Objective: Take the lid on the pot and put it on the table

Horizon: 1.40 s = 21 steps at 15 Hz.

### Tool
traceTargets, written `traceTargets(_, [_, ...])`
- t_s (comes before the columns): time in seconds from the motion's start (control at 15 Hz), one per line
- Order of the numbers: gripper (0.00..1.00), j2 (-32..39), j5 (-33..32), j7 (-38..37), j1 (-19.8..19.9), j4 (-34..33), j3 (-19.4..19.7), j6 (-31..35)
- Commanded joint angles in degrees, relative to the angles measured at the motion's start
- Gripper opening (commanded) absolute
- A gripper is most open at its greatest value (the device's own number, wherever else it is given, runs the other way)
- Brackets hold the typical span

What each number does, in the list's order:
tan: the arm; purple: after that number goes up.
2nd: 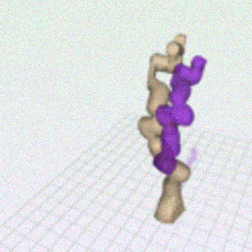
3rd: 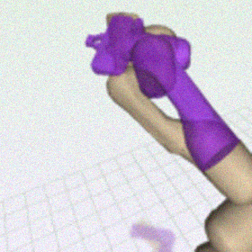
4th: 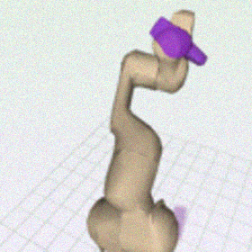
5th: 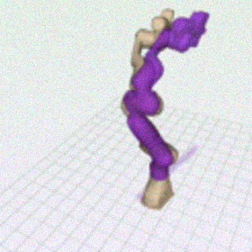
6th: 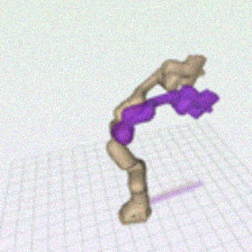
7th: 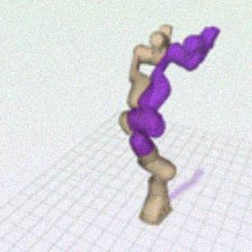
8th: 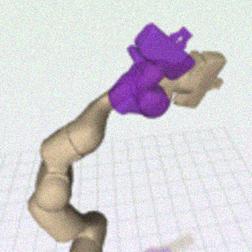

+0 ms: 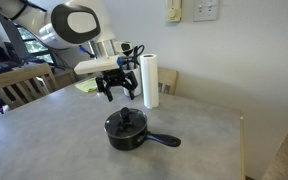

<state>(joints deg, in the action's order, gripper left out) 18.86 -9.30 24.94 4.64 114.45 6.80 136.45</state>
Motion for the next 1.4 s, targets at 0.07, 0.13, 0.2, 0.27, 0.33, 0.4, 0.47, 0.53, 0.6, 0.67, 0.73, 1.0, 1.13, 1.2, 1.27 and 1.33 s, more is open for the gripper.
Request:
traceTargets(0.07, [1.0, 6.21, -2.01, 3.51, 2.23, -8.36, -1.43, -7.2])
traceTargets(0.13, [1.0, 7.29, -2.02, 3.84, 2.39, -9.62, -1.51, -8.34])
traceTargets(0.2, [1.0, 8.17, -2.27, 3.9, 2.41, -10.69, -1.48, -9.34])
traceTargets(0.27, [1.0, 8.93, -2.32, 4.33, 2.56, -11.59, -1.6, -10.43])
traceTargets(0.33, [1.0, 9.75, -2.65, 4.31, 2.58, -12.25, -1.59, -11.37])
traceTargets(0.4, [1.0, 10.43, -2.8, 4.33, 2.62, -13.0, -1.63, -12.73])
traceTargets(0.47, [1.0, 10.9, -2.91, 4.3, 2.68, -13.39, -1.68, -13.93])
traceTargets(0.53, [1.0, 11.34, -3.29, 4.06, 2.65, -13.62, -1.59, -14.92])
traceTargets(0.6, [1.0, 11.32, -3.52, 3.93, 2.64, -13.55, -1.54, -15.95])
traceTargets(0.67, [1.0, 11.35, -3.62, 4.09, 2.77, -13.47, -1.6, -16.72])
traceTargets(0.73, [1.0, 11.21, -3.72, 3.95, 2.82, -13.34, -1.59, -17.28])
traceTargets(1.0, [0.66, 11.06, -2.96, 3.52, 3.25, -13.68, -1.78, -18.97])
traceTargets(1.13, [0.53, 10.93, -2.14, 3.68, 3.59, -13.92, -2.11, -20.21])
traceTargets(1.2, [0.45, 10.92, -2.04, 3.58, 3.65, -13.79, -2.21, -20.35])
traceTargets(1.27, [0.38, 10.85, -1.91, 3.63, 3.68, -13.74, -2.32, -20.81])
traceTargets(1.33, [0.32, 10.75, -1.8, 3.77, 3.71, -13.57, -2.44, -20.94])
